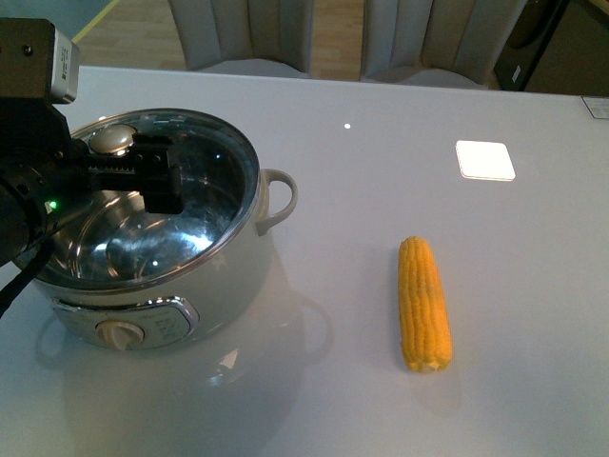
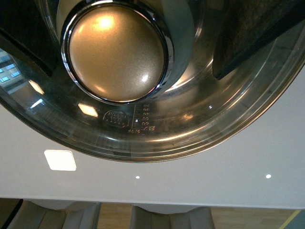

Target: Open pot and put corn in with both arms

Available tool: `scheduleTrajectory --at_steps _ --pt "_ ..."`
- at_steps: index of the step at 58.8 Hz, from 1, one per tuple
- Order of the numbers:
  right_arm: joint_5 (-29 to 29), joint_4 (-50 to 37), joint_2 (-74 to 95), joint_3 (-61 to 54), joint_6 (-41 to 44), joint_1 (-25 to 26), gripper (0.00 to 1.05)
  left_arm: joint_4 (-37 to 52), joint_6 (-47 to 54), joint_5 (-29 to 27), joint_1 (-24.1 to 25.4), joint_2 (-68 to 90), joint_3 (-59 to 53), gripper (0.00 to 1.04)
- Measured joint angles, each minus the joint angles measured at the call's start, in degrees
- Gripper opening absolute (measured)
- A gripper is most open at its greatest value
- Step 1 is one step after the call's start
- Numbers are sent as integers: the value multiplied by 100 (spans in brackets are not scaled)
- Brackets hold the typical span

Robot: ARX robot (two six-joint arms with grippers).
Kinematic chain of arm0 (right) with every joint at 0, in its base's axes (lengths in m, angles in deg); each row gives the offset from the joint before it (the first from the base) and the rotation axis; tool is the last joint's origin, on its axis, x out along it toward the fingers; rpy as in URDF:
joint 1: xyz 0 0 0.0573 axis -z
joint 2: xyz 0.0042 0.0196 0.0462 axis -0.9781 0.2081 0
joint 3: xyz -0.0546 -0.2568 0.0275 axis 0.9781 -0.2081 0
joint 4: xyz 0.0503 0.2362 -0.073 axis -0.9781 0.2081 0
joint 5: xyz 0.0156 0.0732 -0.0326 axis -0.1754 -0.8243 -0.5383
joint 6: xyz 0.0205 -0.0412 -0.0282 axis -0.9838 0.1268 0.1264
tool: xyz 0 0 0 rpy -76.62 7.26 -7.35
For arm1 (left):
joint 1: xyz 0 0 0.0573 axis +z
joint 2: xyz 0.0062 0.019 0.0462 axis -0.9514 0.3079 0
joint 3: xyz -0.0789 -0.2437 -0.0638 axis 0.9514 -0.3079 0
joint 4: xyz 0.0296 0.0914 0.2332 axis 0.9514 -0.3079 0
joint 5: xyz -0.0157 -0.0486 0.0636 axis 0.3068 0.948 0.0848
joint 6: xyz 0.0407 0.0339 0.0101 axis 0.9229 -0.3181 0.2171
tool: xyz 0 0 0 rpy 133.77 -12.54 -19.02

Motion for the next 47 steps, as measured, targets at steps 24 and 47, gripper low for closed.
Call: scheduleTrajectory --at_steps 24,47 --pt "0 0 0 0 0 2 96 164 138 -179 -151 186 142 64" --pt "2 0 0 0 2 2 96 120 114 -345 -184 186 190 45"
